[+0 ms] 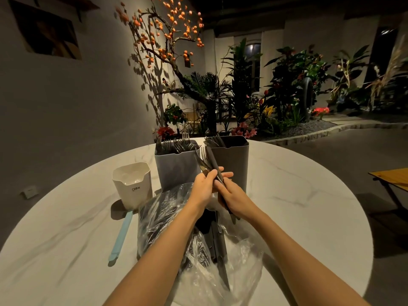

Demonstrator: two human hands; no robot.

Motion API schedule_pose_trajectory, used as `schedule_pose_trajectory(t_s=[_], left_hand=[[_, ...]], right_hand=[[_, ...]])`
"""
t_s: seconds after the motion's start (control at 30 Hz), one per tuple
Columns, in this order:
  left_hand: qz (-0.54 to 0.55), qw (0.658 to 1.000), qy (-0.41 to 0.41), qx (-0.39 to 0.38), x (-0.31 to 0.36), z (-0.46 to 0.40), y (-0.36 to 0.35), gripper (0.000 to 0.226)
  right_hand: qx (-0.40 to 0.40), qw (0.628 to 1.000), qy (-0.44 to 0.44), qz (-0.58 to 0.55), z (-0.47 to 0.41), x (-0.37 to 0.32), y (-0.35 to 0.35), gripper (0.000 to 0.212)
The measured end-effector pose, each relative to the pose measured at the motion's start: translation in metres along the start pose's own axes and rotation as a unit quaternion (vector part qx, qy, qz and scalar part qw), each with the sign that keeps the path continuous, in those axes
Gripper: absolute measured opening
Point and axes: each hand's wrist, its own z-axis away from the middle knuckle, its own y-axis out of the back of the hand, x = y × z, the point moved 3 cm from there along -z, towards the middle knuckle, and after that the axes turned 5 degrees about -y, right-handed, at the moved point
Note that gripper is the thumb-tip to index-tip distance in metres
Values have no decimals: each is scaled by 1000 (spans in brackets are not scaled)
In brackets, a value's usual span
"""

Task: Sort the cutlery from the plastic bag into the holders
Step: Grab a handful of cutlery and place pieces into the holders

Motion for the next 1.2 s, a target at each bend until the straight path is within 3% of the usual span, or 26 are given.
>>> schedule_pose_trajectory(t_s=[0.3, 0.43, 0.8, 1.0, 1.2], left_hand=[[33, 999, 4, -5, -1, 4, 5, 32], [6, 1000, -12, 14, -1, 5, 4, 33], [-26, 995, 8, 99, -6, 2, 8, 27], [-40, 993, 14, 112, -8, 0, 8, 28], [-64, 990, 2, 124, -8, -1, 10, 28]], right_hand=[[-88, 986, -44, -132, 4, 3, 6, 42], [-85, 979, -82, -164, 3, 7, 7, 48], [63, 994, -26, -82, -5, 15, 17, 35], [2, 999, -37, -25, -4, 13, 17, 31], [41, 989, -35, 134, -9, 18, 16, 23]])
